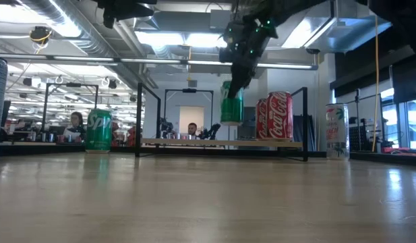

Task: Place canned beverage on shelf
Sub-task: Put the bottom green soda can on the shelf

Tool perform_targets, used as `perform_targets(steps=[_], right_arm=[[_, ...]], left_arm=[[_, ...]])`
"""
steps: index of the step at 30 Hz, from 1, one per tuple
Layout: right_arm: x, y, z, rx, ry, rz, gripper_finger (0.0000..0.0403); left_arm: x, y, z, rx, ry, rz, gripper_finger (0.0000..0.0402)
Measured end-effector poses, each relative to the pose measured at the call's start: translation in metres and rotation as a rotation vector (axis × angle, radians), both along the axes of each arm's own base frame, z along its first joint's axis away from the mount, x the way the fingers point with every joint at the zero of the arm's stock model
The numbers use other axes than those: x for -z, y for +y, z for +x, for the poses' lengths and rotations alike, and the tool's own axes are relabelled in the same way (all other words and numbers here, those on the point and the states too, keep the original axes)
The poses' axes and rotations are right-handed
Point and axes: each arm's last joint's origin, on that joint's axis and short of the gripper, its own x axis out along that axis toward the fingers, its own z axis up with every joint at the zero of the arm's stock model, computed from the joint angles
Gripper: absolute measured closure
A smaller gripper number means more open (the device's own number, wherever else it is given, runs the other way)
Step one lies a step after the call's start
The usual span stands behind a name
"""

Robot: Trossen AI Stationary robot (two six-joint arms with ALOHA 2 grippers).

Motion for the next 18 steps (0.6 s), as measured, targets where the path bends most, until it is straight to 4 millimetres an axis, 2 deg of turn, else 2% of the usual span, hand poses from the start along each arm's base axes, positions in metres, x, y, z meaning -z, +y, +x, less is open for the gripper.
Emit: perform_targets(steps=[11,18], right_arm=[[0.022,-0.02,-0.002,-0.015,0.046,0.028,0.0132],[0.03,-0.021,0.001,-0.024,0.061,0.037,0.0132]], left_arm=[[0.0,0.0,0.0,0.003,0.0,0.0,0.0231],[0.0,0.0,0.0,0.003,0.0,0.0,0.0231]])
